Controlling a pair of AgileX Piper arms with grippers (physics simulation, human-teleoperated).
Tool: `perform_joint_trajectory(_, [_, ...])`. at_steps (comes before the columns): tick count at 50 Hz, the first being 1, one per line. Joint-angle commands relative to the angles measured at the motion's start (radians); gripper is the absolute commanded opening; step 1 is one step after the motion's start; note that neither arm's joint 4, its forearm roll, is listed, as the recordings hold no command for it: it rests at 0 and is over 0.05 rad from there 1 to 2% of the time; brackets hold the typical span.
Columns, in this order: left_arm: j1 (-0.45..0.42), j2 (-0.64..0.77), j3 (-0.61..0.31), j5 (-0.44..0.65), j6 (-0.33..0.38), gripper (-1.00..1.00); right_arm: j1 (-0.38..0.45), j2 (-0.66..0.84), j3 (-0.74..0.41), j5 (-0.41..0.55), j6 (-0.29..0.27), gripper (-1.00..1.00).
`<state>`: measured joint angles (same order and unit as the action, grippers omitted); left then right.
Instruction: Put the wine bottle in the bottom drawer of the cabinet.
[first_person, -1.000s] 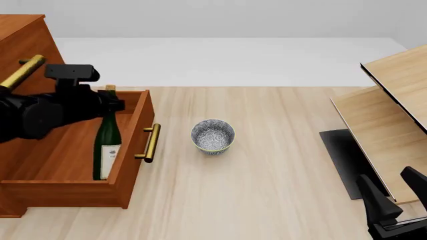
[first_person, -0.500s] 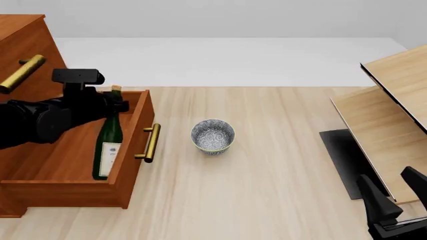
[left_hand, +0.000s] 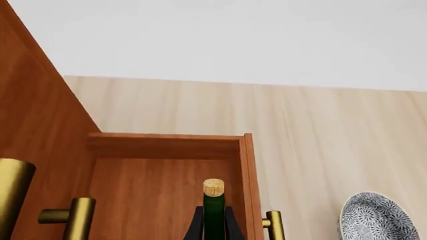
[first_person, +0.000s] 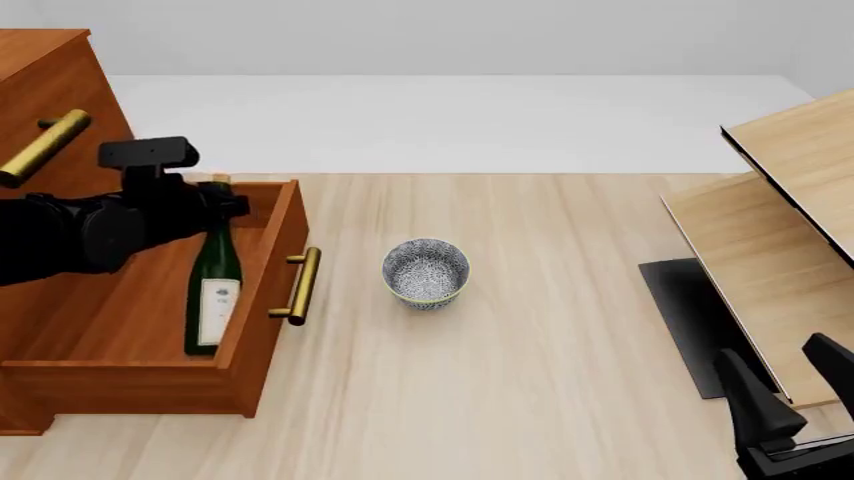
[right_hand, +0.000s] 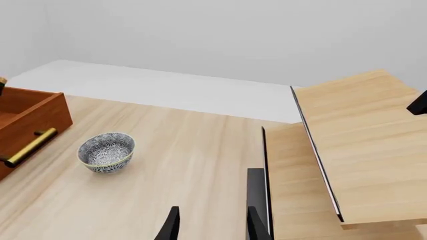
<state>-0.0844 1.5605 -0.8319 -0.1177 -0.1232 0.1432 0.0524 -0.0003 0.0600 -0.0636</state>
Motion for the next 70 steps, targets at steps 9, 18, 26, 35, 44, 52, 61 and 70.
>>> perform_joint_trajectory(9, [0.017, 0.105, 0.08, 0.196, 0.013, -1.0, -0.003, 0.004, 0.0, -0.005, 0.0, 1.0])
perform_joint_trajectory(18, [0.014, 0.116, 0.081, 0.19, 0.023, -1.0, -0.003, 0.007, 0.0, -0.009, -0.001, 1.0])
perform_joint_trajectory(26, [0.007, 0.129, 0.089, 0.178, 0.023, -1.0, -0.003, 0.006, 0.0, -0.009, 0.0, 1.0])
perform_joint_trajectory(35, [0.001, 0.132, 0.095, 0.17, 0.018, -1.0, -0.002, 0.006, 0.0, -0.009, -0.001, 1.0])
perform_joint_trajectory(44, [0.006, 0.14, 0.096, 0.165, 0.02, -1.0, -0.001, 0.01, 0.0, -0.012, 0.0, 1.0])
perform_joint_trajectory(52, [0.008, 0.144, 0.098, 0.161, 0.018, -1.0, -0.001, 0.011, 0.0, -0.013, 0.0, 1.0])
perform_joint_trajectory(61, [0.017, 0.15, 0.094, 0.162, 0.02, -1.0, 0.0, 0.013, 0.0, -0.015, -0.001, 1.0])
perform_joint_trajectory(70, [0.012, 0.145, 0.105, 0.149, 0.013, 1.0, 0.001, 0.012, 0.0, -0.015, 0.0, 1.0])
